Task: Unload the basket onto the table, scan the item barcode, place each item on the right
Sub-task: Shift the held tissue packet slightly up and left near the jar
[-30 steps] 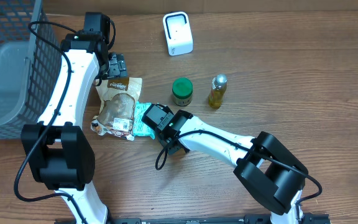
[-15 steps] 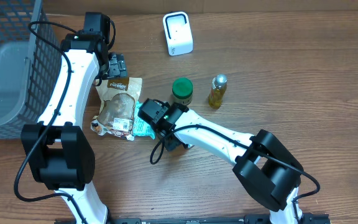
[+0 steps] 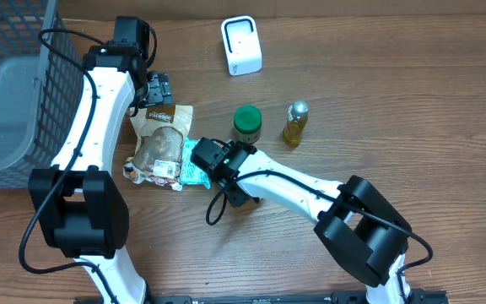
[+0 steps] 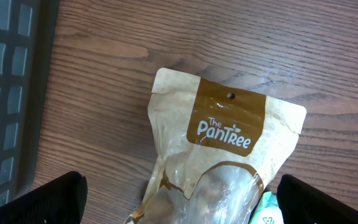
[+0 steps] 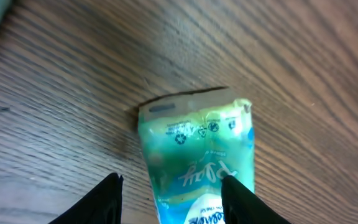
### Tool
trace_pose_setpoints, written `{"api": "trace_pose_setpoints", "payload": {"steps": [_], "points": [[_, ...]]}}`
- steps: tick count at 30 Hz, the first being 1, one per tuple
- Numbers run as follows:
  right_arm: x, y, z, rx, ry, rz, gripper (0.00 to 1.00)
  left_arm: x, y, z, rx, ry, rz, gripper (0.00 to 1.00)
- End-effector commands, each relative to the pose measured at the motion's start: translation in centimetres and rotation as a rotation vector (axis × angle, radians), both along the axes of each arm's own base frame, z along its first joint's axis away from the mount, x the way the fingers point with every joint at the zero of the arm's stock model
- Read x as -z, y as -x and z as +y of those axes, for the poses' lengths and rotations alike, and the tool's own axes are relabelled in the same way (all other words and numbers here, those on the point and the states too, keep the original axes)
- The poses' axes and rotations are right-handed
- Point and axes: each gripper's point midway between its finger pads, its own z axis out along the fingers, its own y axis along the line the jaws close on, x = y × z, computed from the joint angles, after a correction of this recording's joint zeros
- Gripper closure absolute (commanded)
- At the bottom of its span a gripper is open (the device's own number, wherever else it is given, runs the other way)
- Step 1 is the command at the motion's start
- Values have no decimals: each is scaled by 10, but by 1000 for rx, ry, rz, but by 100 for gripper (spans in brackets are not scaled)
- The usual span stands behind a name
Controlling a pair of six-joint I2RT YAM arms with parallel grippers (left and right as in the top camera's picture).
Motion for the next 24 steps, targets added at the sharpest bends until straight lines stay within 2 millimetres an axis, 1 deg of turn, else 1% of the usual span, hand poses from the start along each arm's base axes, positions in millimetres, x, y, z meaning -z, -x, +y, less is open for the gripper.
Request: {"api": "trace_pose_setpoints", "payload": {"steps": [1, 4, 5, 8, 12, 24], "points": [[13, 1, -11, 19, 28, -8, 51, -7, -3, 1, -2, -18, -19, 0], [19, -1, -11, 17, 18, -23, 52, -7, -3, 1, -2, -18, -19, 0], [21, -1, -11, 17, 17, -23, 53, -7, -3, 1, -2, -18, -19, 0], [24, 2, -14, 17, 26, -16, 63, -7, -3, 1, -2, -18, -19, 0], [25, 2, -15, 17, 26, -15, 68, -7, -3, 1, -2, -18, -19, 1], [26, 5, -12, 20, 9, 1, 69, -7, -3, 1, -2, -18, -19, 0]]}}
